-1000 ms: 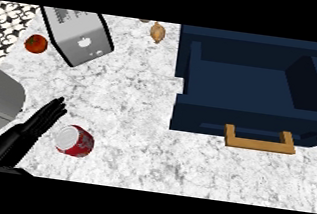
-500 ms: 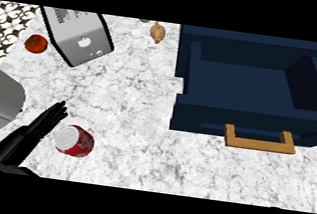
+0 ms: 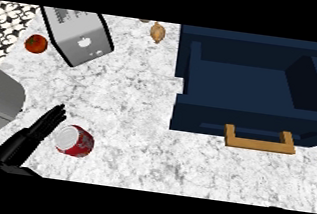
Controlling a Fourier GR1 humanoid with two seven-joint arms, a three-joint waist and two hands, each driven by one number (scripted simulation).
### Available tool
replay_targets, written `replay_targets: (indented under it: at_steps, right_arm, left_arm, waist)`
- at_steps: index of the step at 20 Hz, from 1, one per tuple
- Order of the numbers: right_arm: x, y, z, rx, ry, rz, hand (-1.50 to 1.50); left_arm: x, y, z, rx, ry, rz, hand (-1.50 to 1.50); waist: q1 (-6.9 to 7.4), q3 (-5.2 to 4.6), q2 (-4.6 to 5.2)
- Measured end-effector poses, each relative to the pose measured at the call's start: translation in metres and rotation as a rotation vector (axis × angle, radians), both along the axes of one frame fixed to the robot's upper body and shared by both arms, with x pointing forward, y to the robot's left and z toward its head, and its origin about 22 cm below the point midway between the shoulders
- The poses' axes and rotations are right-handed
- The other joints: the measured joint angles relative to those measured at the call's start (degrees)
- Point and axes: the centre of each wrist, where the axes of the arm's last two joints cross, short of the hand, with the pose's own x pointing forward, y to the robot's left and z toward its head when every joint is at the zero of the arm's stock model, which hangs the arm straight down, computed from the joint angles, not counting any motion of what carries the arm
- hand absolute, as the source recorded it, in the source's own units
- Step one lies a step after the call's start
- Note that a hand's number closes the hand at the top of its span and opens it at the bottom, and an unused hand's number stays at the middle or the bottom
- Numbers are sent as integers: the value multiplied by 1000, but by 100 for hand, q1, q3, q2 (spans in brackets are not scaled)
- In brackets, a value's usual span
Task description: Pick up the can, place it into the drawer and close the drawer
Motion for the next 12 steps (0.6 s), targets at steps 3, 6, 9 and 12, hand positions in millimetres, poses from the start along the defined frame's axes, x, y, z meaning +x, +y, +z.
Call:
replay_targets:
  at_steps: [3, 6, 9, 12]
  right_arm:
    - [-2, 2, -6, -1, -1, 4, -150]
    - [-1, 2, -3, 0, -3, 6, -150]
    - [3, -1, -1, -3, 3, 9, -150]
    - [2, -1, 4, -2, 0, 6, -150]
  left_arm:
    - [9, 3, -8, -1, 18, 12, -150]
    - [13, 1, -18, 2, 27, 14, -150]
    - [14, 5, -25, 8, 28, 21, -150]
    - [19, 1, -28, 4, 30, 24, -150]
  waist:
    - [-8, 1, 2]
    - [-10, 1, 2]
    - [-7, 0, 2]
    - [-8, 1, 2]
